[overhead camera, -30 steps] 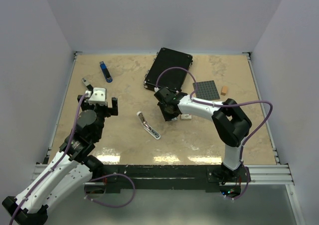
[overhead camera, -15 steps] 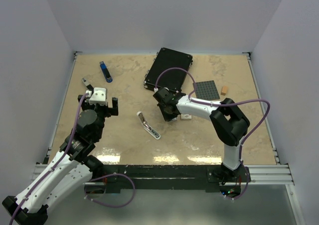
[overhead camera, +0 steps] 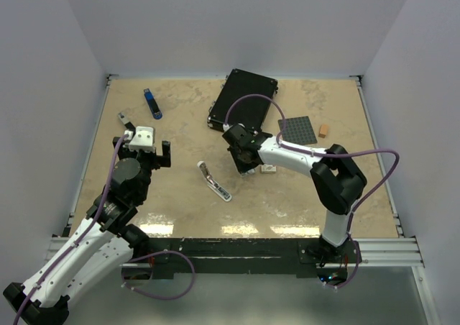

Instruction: Load the staples into the stapler

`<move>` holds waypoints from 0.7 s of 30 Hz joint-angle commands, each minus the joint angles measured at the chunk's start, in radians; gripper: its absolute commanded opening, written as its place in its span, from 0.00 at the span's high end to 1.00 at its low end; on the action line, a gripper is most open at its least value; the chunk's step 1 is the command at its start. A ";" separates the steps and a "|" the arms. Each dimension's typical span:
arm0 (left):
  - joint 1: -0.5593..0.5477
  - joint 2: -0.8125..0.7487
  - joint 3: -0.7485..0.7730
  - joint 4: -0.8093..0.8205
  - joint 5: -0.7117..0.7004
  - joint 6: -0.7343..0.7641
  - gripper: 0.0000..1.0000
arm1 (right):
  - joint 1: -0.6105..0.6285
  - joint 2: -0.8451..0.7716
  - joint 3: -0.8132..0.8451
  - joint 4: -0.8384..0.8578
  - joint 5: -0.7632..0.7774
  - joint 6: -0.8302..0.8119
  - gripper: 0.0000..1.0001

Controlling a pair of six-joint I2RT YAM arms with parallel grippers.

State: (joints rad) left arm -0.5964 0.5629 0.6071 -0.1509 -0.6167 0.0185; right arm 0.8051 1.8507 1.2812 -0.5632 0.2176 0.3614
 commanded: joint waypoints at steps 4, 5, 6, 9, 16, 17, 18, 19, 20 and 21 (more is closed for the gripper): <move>0.006 0.002 -0.004 0.011 -0.002 -0.011 0.00 | 0.037 -0.159 0.001 0.042 -0.021 -0.077 0.85; 0.006 0.002 -0.004 0.013 -0.002 -0.011 0.00 | 0.048 -0.171 -0.008 0.064 -0.026 -0.088 0.85; 0.006 0.000 -0.004 0.011 -0.003 -0.011 0.00 | 0.069 -0.183 -0.029 0.080 -0.030 -0.101 0.85; 0.007 -0.003 -0.004 0.011 -0.006 -0.011 0.00 | 0.107 -0.229 -0.090 0.149 -0.063 -0.137 0.84; 0.010 -0.006 -0.003 0.010 -0.014 -0.011 0.00 | 0.189 -0.321 -0.238 0.347 -0.152 -0.214 0.84; 0.010 -0.006 -0.004 0.010 -0.017 -0.011 0.00 | 0.195 -0.321 -0.247 0.370 -0.152 -0.219 0.85; 0.010 -0.001 -0.004 0.011 -0.020 -0.011 0.00 | 0.206 -0.318 -0.261 0.382 -0.155 -0.222 0.85; 0.012 -0.001 -0.004 0.010 -0.021 -0.011 0.00 | 0.210 -0.317 -0.269 0.394 -0.168 -0.228 0.85; 0.012 0.000 -0.006 0.010 -0.021 -0.011 0.00 | 0.212 -0.317 -0.273 0.419 -0.175 -0.230 0.85; 0.012 0.005 -0.004 0.010 -0.021 -0.011 0.00 | 0.218 -0.314 -0.284 0.433 -0.182 -0.231 0.85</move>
State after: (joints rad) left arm -0.5953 0.5629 0.6067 -0.1520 -0.6220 0.0185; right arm 1.0088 1.5616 1.0203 -0.2638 0.0784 0.1730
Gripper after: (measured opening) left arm 0.997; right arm 0.177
